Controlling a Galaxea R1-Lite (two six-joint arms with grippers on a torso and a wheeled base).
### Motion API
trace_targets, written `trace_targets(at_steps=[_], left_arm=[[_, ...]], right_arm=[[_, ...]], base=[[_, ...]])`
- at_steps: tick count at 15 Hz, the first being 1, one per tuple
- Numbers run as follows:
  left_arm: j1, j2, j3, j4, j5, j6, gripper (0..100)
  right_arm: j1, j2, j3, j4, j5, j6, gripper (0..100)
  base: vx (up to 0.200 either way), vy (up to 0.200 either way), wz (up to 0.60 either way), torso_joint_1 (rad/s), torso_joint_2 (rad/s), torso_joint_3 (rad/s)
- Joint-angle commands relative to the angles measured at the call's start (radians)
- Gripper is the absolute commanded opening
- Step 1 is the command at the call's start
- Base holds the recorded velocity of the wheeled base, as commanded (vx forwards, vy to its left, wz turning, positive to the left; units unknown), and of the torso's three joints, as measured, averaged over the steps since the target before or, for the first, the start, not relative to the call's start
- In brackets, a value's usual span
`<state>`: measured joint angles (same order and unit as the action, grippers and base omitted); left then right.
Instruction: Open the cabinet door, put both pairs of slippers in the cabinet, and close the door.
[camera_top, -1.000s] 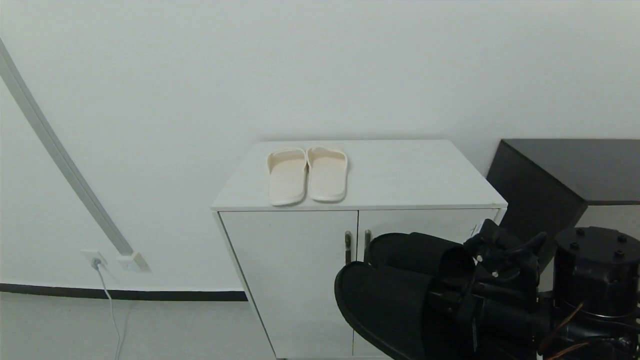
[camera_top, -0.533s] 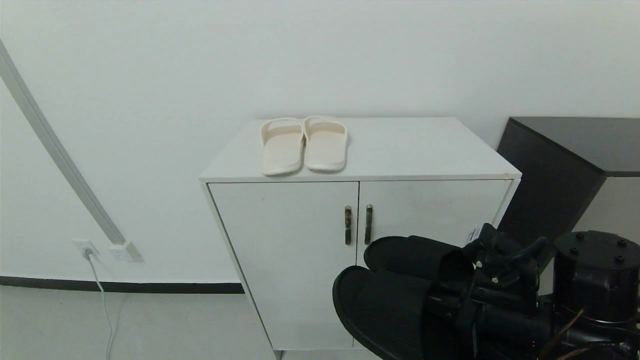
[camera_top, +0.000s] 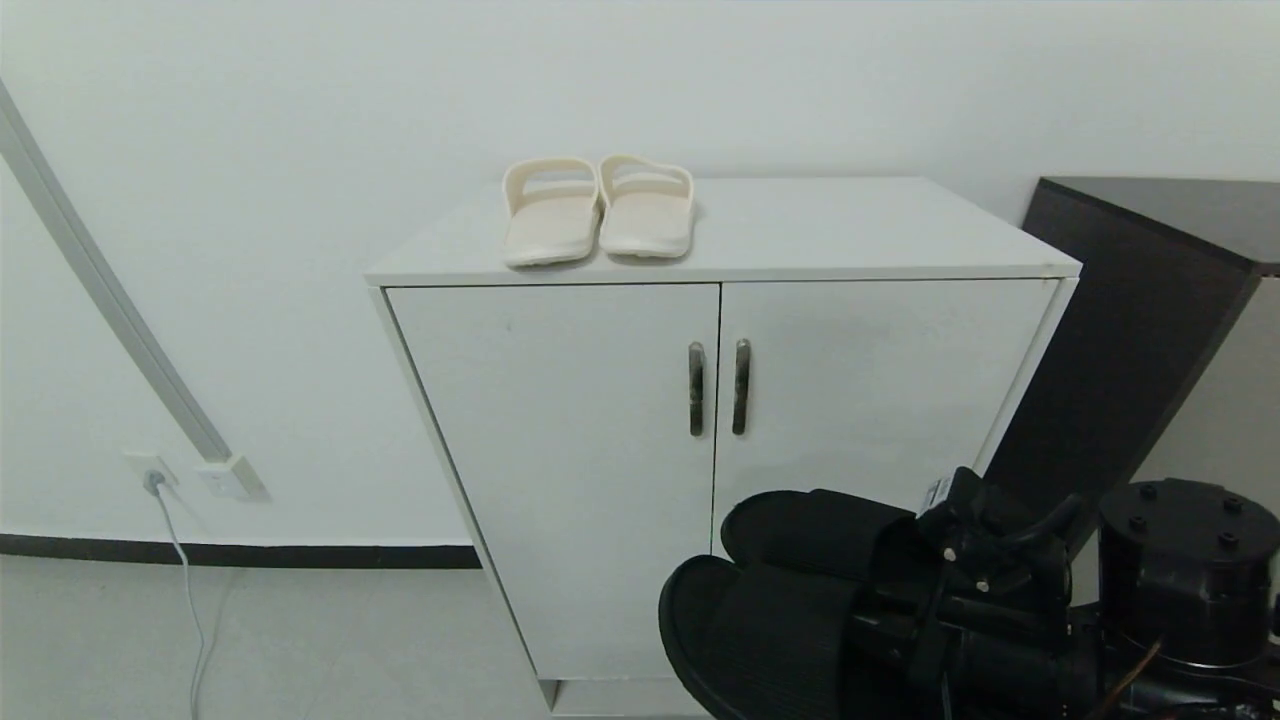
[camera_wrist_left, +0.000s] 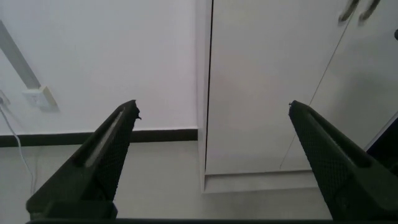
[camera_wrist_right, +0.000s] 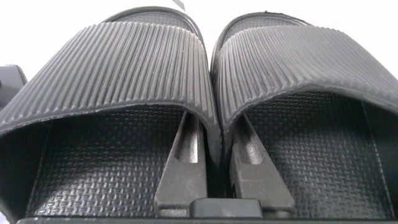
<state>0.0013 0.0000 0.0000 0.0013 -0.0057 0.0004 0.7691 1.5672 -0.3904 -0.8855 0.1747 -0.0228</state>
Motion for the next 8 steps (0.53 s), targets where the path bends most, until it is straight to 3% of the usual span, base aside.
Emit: trace_targets(at_steps=[1,8], left_arm=[[0.0,0.0,0.0,0.0,0.001,-0.002,100],[0.0,0.0,-0.002,0.002,-0.013,0.006,100]], right_arm=[[0.004,0.01,0.016,-0.023,-0.001,-0.011,0],[0.006,0.019,0.038,-0.073,0.0,-0.025,0]], base=[[0.0,0.0,0.0,-0.115,0.47,0.334],[0.0,0.0,0.0,-0.078,0.45,0.374]])
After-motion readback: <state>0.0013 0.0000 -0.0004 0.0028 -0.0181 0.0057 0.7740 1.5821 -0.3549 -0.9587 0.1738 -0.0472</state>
